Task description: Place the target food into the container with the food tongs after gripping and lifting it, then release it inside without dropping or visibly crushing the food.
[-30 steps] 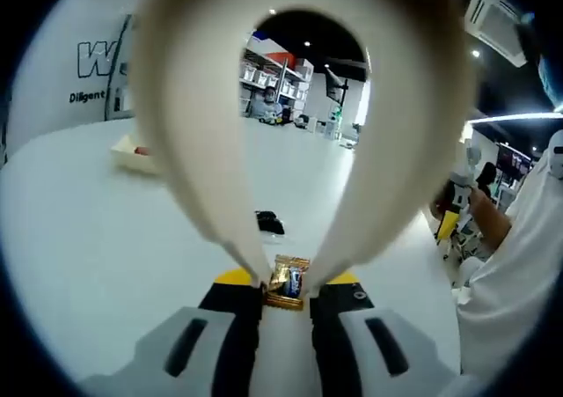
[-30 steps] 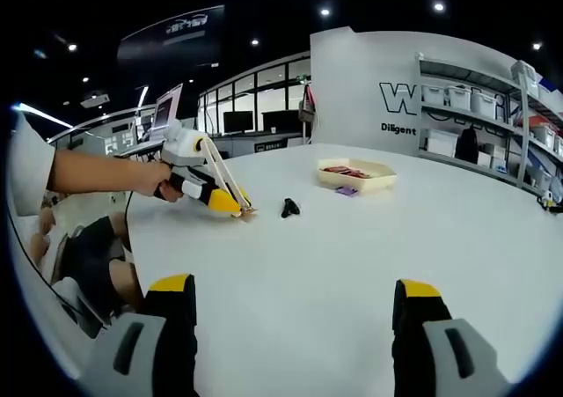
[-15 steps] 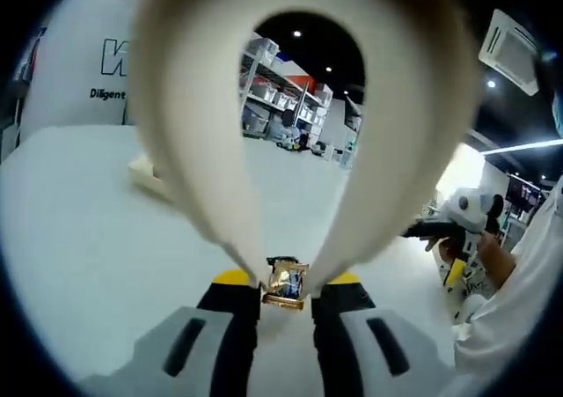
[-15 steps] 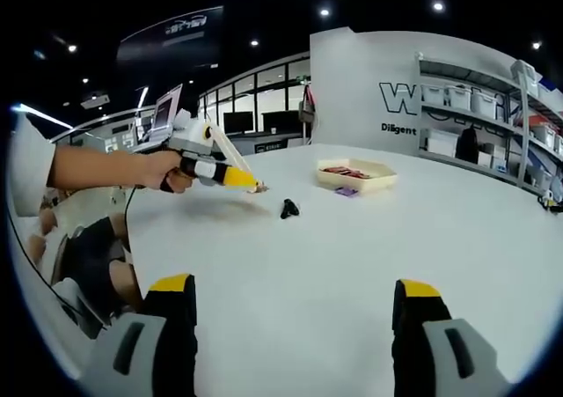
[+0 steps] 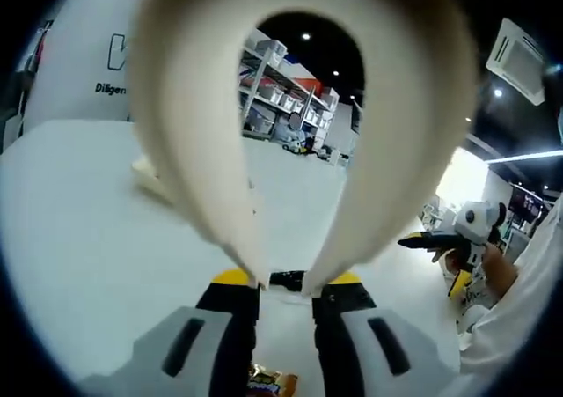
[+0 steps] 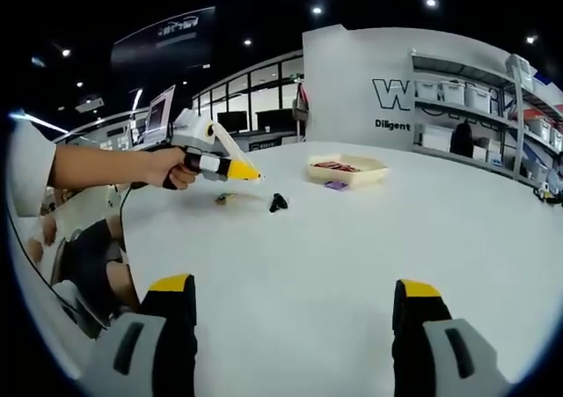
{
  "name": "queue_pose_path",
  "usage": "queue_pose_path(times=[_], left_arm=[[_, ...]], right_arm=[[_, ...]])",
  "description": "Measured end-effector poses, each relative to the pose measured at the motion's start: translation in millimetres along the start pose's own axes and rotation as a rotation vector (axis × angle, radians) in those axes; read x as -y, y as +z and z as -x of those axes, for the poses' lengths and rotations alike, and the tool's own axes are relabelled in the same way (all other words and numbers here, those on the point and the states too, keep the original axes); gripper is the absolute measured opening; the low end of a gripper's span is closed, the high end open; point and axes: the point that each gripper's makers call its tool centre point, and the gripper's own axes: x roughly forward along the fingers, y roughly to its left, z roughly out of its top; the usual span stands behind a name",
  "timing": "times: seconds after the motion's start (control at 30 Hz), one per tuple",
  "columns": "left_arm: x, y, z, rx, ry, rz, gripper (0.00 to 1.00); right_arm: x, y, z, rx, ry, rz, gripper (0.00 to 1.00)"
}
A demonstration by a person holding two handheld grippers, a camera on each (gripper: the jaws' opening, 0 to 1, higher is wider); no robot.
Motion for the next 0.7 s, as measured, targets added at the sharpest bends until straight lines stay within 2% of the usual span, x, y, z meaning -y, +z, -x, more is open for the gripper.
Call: queue_pose_path(times=[0.07, 0.23, 0.43, 0.5, 0.63, 0.67, 0.7], left_arm=[[1.5, 0.0, 4, -0.006, 0.003, -0.008, 0.22], [3.7, -14.8, 15, -0.056, 0.042, -0.067, 0.22], [15.6, -31.4, 18, -0.095, 0.019, -0.097, 0.23], [22.2, -37.8, 20, -0.105, 0.001, -0.093, 0.24], [21.5, -47.8, 25, -0.126, 0.01, -0.103, 0.24], [21.1, -45.7, 29, -0.102, 0.022, -0.101, 0.24], [20.7, -46.7, 31, -0.103, 0.029, -0.076, 0.24]], right_arm=[[0, 1.3, 0, 0.0, 0.001, 0.002, 0.91], [-5, 5.1, -4, 0.004, 0.012, 0.014, 0.91], [-13, 5.9, -6, 0.001, 0.027, 0.023, 0.91], [-13, 5.7, -6, 0.001, 0.028, 0.023, 0.91], [-15, 5.0, -6, -0.002, 0.027, 0.027, 0.9], [-16, 5.2, -7, -0.002, 0.029, 0.028, 0.9], [-17, 5.4, -7, -0.001, 0.03, 0.027, 0.9]])
